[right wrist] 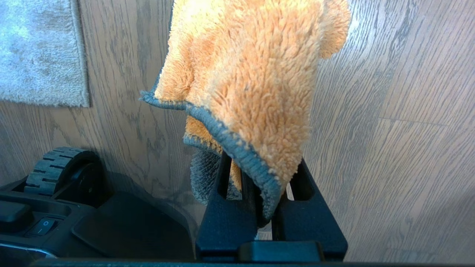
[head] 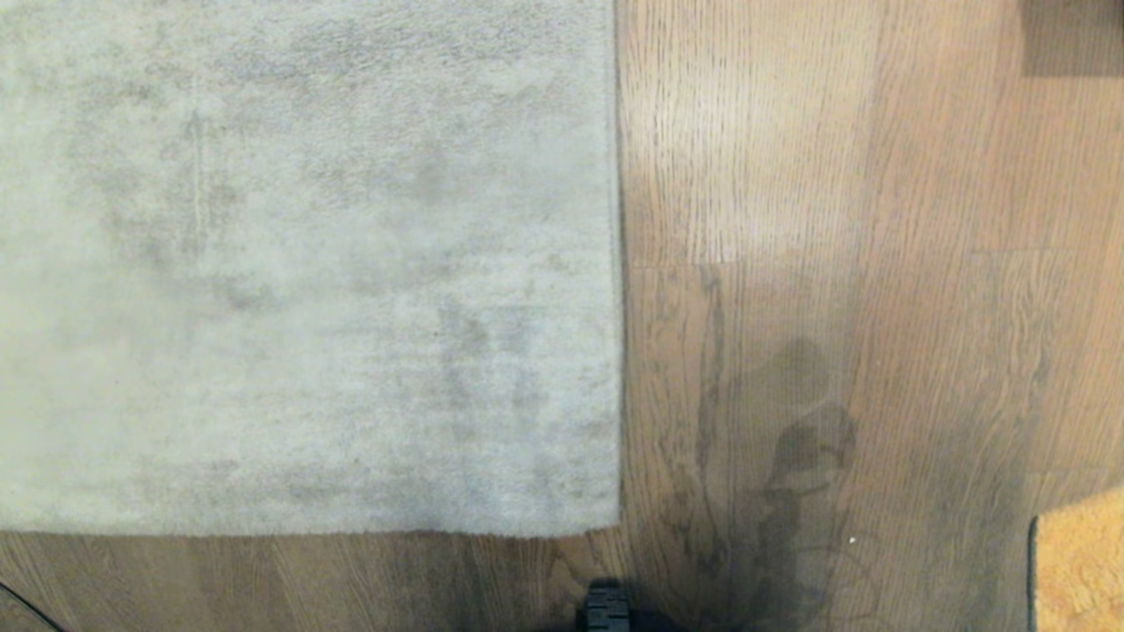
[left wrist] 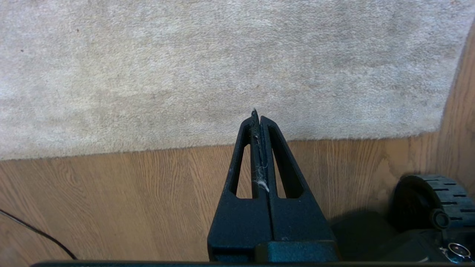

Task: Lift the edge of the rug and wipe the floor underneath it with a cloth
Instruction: Put down the rag

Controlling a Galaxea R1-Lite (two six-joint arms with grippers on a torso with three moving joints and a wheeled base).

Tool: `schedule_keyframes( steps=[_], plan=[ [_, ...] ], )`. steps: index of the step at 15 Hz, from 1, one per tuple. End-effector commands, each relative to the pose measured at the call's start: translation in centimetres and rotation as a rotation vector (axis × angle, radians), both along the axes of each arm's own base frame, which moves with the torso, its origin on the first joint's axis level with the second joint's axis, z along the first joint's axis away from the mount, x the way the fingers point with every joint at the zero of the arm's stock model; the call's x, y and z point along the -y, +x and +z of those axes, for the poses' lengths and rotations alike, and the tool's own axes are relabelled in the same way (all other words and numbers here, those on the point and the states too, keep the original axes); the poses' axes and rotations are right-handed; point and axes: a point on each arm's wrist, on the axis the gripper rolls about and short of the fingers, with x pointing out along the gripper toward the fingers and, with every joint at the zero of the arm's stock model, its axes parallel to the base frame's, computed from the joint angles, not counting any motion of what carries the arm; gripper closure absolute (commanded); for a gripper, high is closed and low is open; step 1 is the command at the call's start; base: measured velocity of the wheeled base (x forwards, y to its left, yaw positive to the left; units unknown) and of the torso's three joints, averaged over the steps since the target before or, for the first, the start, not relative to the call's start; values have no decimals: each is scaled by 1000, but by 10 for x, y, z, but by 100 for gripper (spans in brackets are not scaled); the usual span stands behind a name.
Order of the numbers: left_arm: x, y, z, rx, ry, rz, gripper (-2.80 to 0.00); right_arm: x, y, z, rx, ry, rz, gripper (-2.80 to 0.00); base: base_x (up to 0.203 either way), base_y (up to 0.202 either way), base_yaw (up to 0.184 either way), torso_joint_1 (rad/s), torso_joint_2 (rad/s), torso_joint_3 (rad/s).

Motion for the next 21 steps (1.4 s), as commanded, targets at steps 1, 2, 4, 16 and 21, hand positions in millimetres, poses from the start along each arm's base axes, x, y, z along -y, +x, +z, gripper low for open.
schedule_keyframes(
  steps=[1, 2, 4, 16, 21],
  plan=[
    [0, 0, 0, 1, 1, 4, 0, 0, 0, 0, -1, -2, 1, 0, 0, 0, 0, 0, 0, 0],
    [0, 0, 0, 2, 0, 4, 0, 0, 0, 0, -1, -1, 1, 0, 0, 0, 0, 0, 0, 0],
    [0, 0, 0, 1, 2, 4, 0, 0, 0, 0, -1, -1, 1, 0, 0, 0, 0, 0, 0, 0],
    [0, 0, 0, 1, 0, 9, 0, 0, 0, 0, -1, -1, 1, 0, 0, 0, 0, 0, 0, 0],
    [0, 0, 0, 1, 0, 9, 0, 0, 0, 0, -1, -1, 1, 0, -1, -82, 6, 3, 1, 1]
  ],
)
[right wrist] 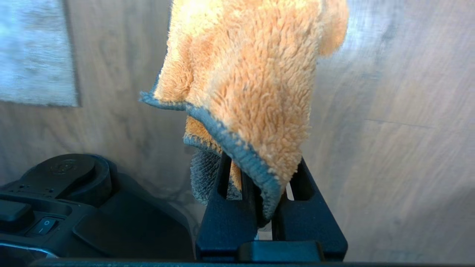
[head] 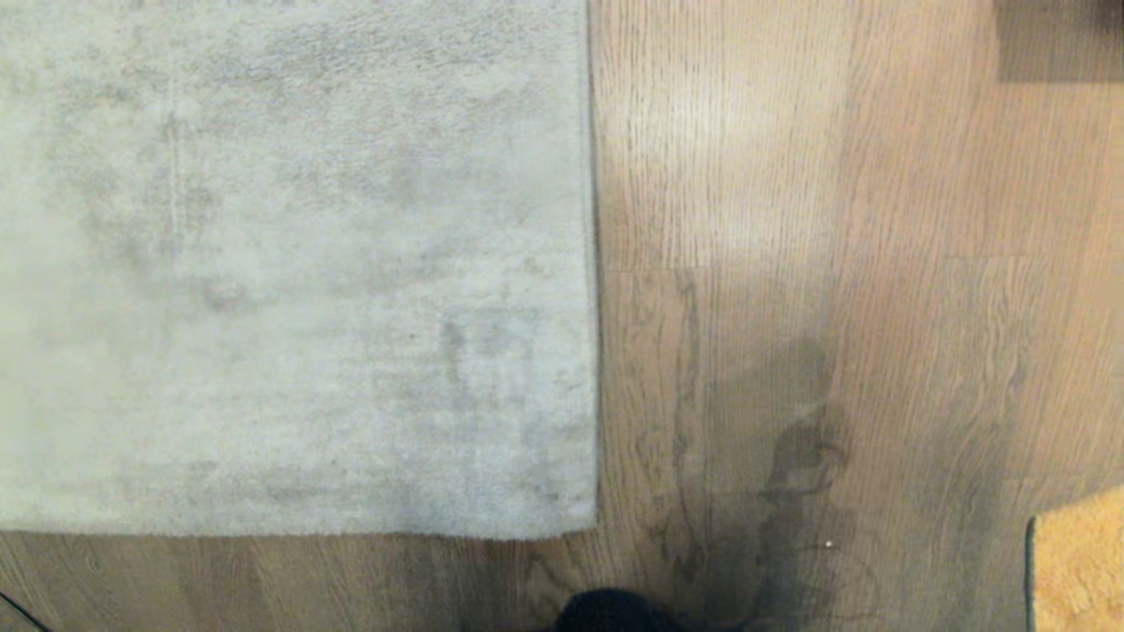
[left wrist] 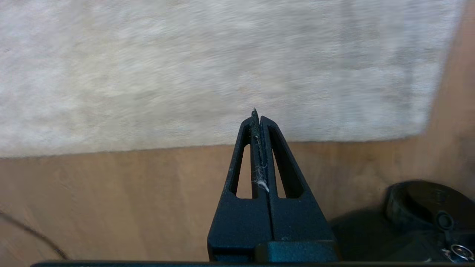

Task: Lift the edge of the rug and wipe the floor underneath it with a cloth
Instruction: Put down the rag

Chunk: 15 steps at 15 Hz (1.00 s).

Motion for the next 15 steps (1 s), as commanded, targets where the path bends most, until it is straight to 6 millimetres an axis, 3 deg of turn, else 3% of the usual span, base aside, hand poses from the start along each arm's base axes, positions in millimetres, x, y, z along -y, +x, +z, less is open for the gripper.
schedule_keyframes(
  steps=[1, 15],
  plan=[
    [0, 0, 0, 1, 0, 0, 0, 0, 0, 0, -1, -1, 1, 0, 0, -197, 0, -2, 2, 2],
    [0, 0, 0, 3, 0, 0, 0, 0, 0, 0, -1, -1, 1, 0, 0, -181, 2, 3, 2, 3]
  ],
)
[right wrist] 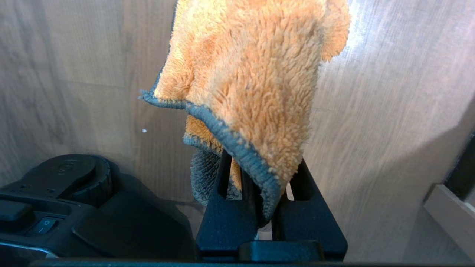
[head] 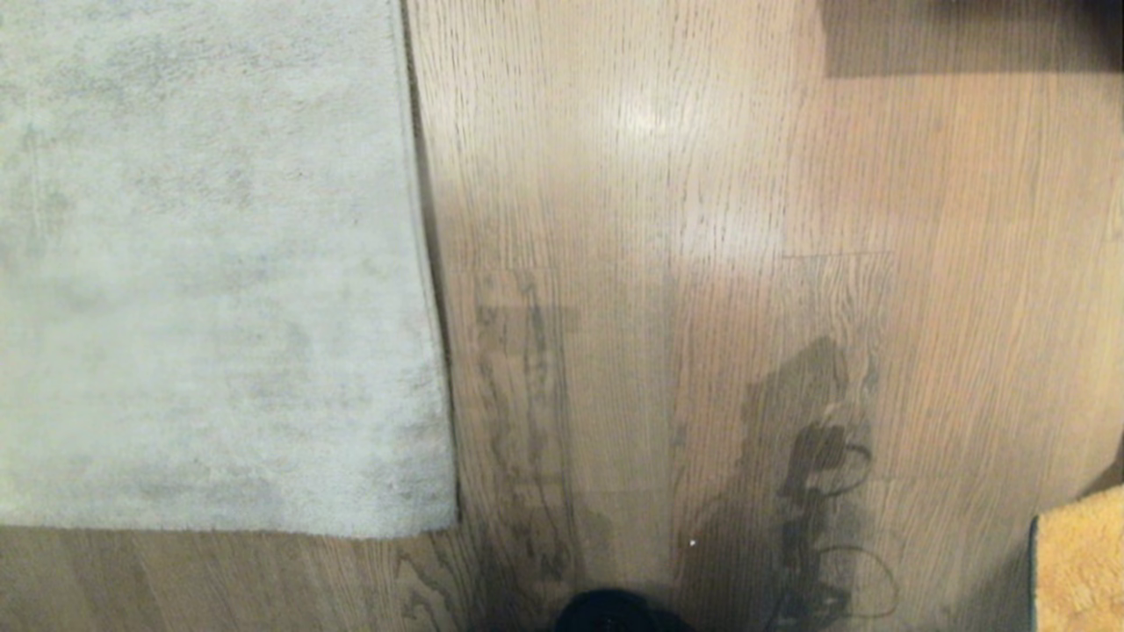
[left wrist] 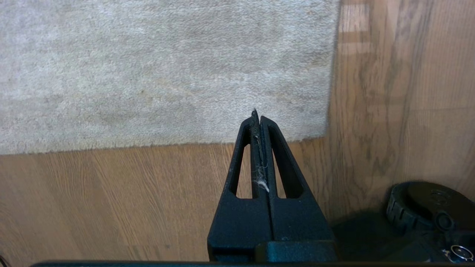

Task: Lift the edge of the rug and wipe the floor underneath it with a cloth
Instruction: Put down the rag

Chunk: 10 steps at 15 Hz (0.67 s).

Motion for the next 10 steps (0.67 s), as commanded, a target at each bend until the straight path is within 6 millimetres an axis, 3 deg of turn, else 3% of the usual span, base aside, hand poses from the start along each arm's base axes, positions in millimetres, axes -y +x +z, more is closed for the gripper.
schedule_keyframes(
  steps=[1, 10],
  plan=[
    [0, 0, 0, 1, 0, 0, 0, 0, 0, 0, -1, -1, 1, 0, 0, 0, 0, 0, 0, 0],
    [0, 0, 0, 1, -1, 0, 0, 0, 0, 0, -1, -1, 1, 0, 0, 0, 0, 0, 0, 0]
  ],
)
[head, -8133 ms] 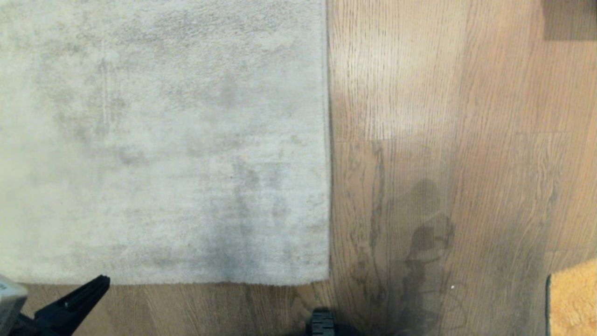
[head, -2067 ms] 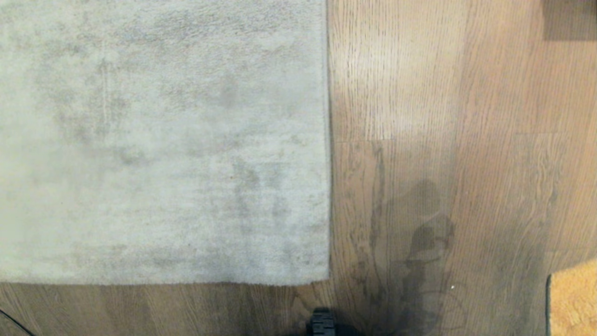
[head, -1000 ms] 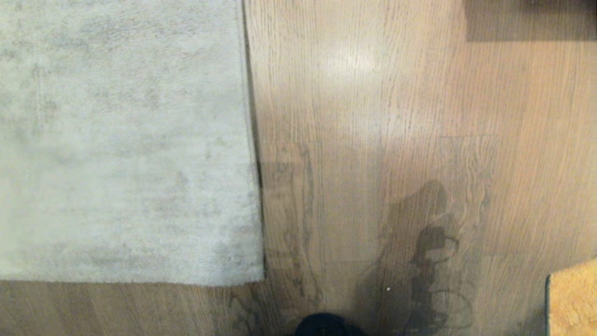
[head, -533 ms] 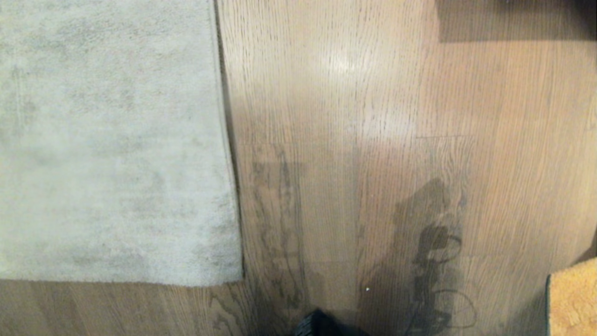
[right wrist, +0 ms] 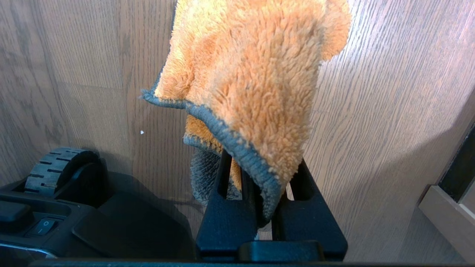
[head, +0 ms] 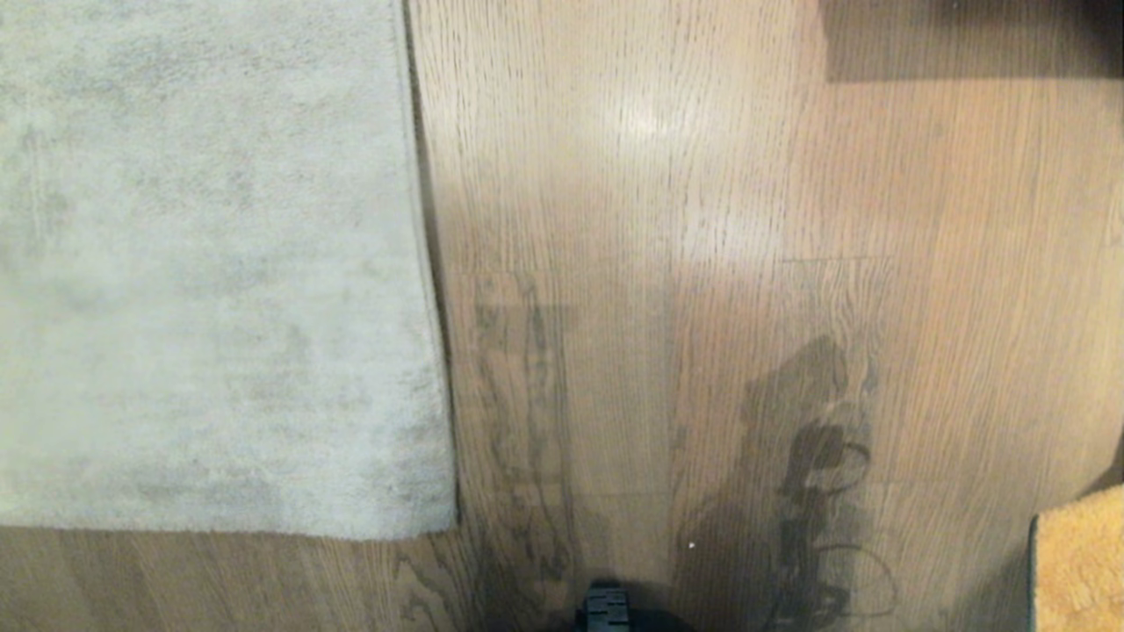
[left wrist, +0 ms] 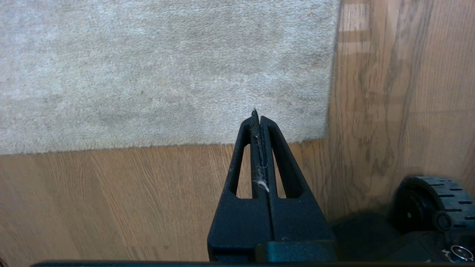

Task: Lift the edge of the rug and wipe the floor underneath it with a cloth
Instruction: Put down the rag

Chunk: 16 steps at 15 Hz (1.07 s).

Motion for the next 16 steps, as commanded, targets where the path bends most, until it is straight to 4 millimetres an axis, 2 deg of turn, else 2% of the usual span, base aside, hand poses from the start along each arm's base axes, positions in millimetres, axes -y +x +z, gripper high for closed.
schedule_keyframes(
  steps=[1, 16],
  plan=[
    [0, 0, 0, 1, 0, 0, 0, 0, 0, 0, -1, -1, 1, 0, 0, 0, 0, 0, 0, 0],
    [0, 0, 0, 1, 0, 0, 0, 0, 0, 0, 0, -1, 1, 0, 0, 0, 0, 0, 0, 0]
  ],
)
